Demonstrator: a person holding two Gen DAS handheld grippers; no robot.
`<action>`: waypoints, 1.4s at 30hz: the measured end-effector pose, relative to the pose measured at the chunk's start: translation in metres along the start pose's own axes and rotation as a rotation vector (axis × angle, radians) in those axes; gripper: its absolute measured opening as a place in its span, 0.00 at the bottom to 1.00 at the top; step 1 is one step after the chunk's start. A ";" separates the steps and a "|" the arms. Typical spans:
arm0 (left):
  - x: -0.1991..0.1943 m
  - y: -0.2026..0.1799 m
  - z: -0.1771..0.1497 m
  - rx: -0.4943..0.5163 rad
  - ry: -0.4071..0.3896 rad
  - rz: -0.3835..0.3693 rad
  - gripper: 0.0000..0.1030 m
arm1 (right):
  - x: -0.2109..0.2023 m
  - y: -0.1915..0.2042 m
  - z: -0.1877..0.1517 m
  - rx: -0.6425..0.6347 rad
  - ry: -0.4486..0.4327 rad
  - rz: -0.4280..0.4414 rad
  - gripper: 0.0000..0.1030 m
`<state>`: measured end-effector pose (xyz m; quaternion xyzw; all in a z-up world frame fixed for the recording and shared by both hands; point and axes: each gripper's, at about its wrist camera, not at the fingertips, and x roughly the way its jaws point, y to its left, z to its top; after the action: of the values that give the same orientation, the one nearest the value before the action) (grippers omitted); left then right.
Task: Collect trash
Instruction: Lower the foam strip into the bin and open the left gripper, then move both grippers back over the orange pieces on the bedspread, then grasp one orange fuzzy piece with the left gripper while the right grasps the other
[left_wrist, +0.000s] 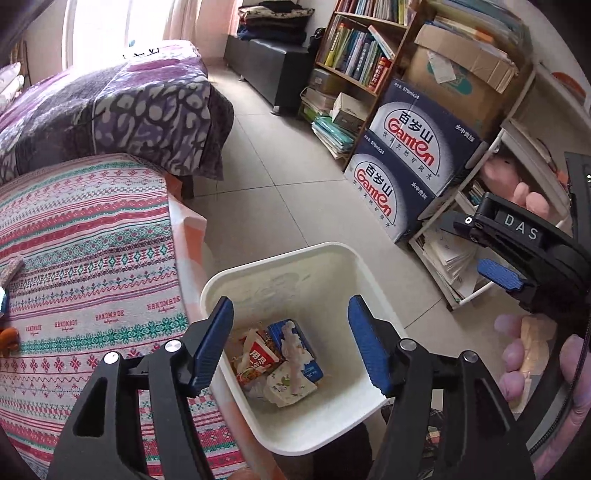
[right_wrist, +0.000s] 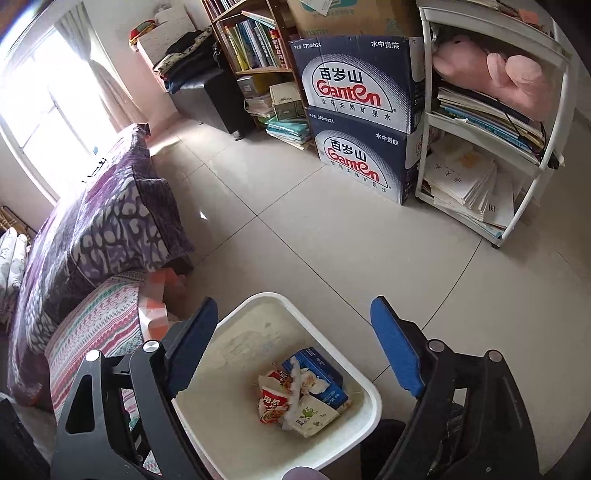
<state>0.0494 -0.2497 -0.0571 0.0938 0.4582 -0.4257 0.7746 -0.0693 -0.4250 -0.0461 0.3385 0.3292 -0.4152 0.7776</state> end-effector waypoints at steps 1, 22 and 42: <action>-0.002 0.005 -0.001 -0.009 -0.001 0.016 0.64 | 0.001 0.004 -0.002 -0.005 0.004 0.002 0.82; -0.033 0.218 -0.036 -0.328 0.150 0.515 0.76 | 0.020 0.117 -0.057 -0.152 0.147 0.092 0.89; -0.017 0.305 -0.064 -0.203 0.218 0.589 0.46 | 0.041 0.188 -0.105 -0.273 0.223 0.093 0.89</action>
<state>0.2328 -0.0162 -0.1541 0.1898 0.5316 -0.1232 0.8162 0.0874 -0.2787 -0.0891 0.2887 0.4506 -0.2901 0.7934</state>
